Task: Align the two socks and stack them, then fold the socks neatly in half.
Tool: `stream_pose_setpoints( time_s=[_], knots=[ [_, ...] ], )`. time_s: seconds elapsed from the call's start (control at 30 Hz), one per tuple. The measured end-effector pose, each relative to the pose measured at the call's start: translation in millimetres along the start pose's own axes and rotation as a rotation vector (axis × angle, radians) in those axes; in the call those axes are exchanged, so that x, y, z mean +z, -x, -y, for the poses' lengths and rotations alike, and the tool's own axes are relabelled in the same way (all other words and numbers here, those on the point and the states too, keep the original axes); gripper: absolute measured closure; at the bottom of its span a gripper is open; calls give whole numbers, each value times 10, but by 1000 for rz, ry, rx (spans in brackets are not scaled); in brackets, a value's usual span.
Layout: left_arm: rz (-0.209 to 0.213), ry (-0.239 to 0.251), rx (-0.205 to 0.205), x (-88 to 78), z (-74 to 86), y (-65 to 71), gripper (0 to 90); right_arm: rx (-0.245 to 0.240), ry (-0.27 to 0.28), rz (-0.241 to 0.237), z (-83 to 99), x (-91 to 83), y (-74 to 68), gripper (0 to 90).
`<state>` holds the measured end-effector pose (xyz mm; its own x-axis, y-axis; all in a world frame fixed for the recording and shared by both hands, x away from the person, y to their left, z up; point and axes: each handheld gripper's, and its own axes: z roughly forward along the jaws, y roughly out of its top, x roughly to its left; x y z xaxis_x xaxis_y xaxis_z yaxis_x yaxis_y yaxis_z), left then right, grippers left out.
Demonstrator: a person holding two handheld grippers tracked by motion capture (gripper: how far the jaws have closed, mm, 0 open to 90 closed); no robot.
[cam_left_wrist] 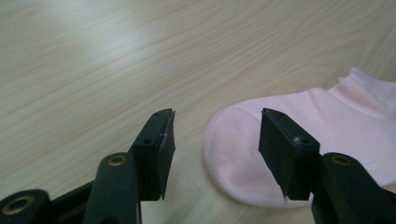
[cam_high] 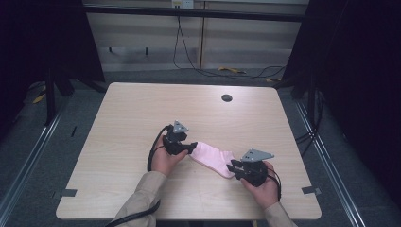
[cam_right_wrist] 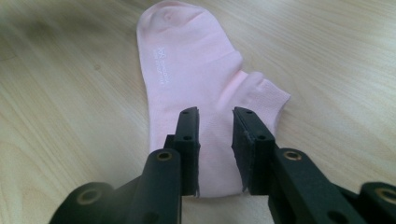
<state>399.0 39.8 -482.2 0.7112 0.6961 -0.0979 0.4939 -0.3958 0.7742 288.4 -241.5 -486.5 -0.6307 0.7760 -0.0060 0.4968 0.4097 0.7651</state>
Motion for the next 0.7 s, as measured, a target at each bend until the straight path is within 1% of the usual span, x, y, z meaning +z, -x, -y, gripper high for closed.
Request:
stream_pose_setpoints(
  time_s=[0.07,0.1,0.13,0.17,0.2,0.3,0.43,0.47,0.5,0.6,0.63,0.7],
  knots=[
    [-12,-2,-1,3,12,-43,475,-7,1,2,0,-4,-1,772],
    [-13,-9,-9,10,20,-54,485,-8,-2,6,-4,-6,-3,772],
    [-14,-17,-4,15,28,-68,495,-9,-2,5,-7,-5,-4,772],
    [-10,-14,-14,25,38,-67,516,-8,-3,5,-9,-4,-7,776],
    [-10,-21,-16,36,51,-67,524,-9,-5,5,-9,0,-8,782],
    [-9,-37,-24,61,76,-55,528,-9,-7,7,-11,12,-6,797],
    [-13,-53,-31,102,105,-55,541,-2,-11,-3,-5,28,12,813],
    [-12,-52,-43,118,115,-50,545,-4,-13,0,-2,31,13,817],
    [-8,-63,-47,127,120,-51,550,-2,-14,-2,2,34,17,822],
    [1,-67,-49,164,134,-37,555,3,-17,-5,7,39,26,837],
    [-6,-63,-49,175,138,-28,555,2,-18,-8,9,44,31,840],
    [-5,-64,-45,181,138,-19,556,6,-24,-11,18,53,36,851]
  ],
)
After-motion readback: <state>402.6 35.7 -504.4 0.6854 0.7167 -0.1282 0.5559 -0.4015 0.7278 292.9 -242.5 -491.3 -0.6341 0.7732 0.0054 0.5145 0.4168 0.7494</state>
